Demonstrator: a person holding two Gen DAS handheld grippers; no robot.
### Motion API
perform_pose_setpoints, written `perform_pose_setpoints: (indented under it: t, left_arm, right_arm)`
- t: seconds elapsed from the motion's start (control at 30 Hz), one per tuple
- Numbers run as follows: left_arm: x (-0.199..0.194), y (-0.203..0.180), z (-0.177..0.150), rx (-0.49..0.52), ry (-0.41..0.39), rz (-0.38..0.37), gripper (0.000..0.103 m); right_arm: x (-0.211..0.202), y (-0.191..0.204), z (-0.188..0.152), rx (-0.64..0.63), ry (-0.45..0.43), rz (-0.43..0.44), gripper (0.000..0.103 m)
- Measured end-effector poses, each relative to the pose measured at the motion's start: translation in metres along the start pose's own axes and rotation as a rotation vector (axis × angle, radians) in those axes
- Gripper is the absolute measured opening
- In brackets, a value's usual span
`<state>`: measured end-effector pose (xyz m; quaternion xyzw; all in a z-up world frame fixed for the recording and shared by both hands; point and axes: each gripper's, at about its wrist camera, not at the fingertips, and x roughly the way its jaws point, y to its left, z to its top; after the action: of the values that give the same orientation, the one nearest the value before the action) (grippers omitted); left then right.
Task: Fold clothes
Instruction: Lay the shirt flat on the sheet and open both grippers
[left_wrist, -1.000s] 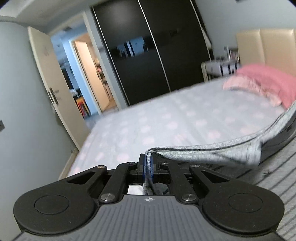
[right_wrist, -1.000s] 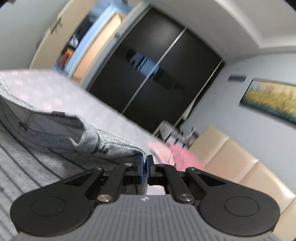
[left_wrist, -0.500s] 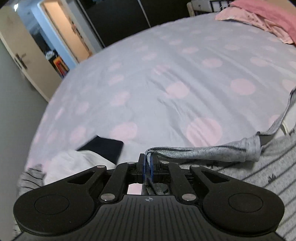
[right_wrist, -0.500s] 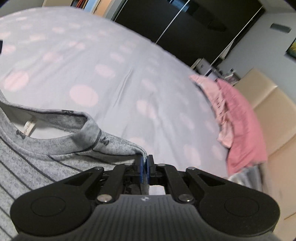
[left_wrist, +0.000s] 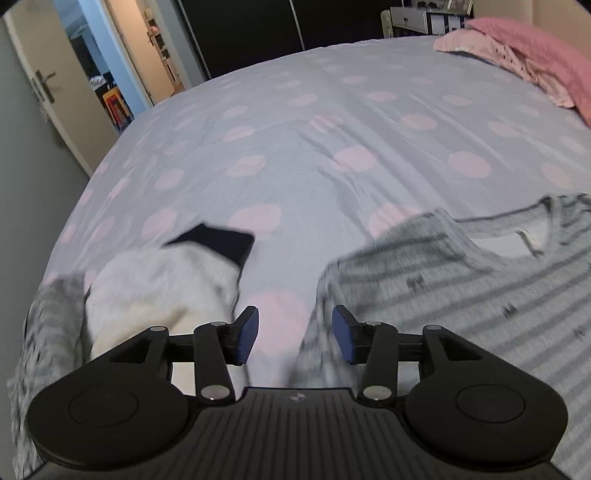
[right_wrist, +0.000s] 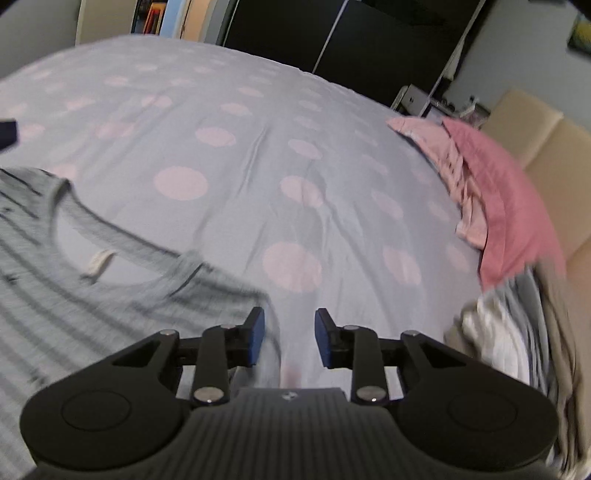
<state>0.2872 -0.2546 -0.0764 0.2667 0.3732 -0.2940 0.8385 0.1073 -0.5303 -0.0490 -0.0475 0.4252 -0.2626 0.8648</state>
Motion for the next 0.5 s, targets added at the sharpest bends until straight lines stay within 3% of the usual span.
perform_pose_setpoints:
  t: [0.23,0.5]
  left_arm:
    - [-0.069,0.004,-0.069,-0.001,0.049,-0.048,0.044]
    - [-0.093,-0.003,-0.133,-0.062,0.102,-0.110,0.046]
  right_arm:
    - [-0.069,-0.021,-0.072,0.033,0.067,0.062,0.033]
    - [-0.113,-0.033,-0.172,0.099,0.222,0.122,0.036]
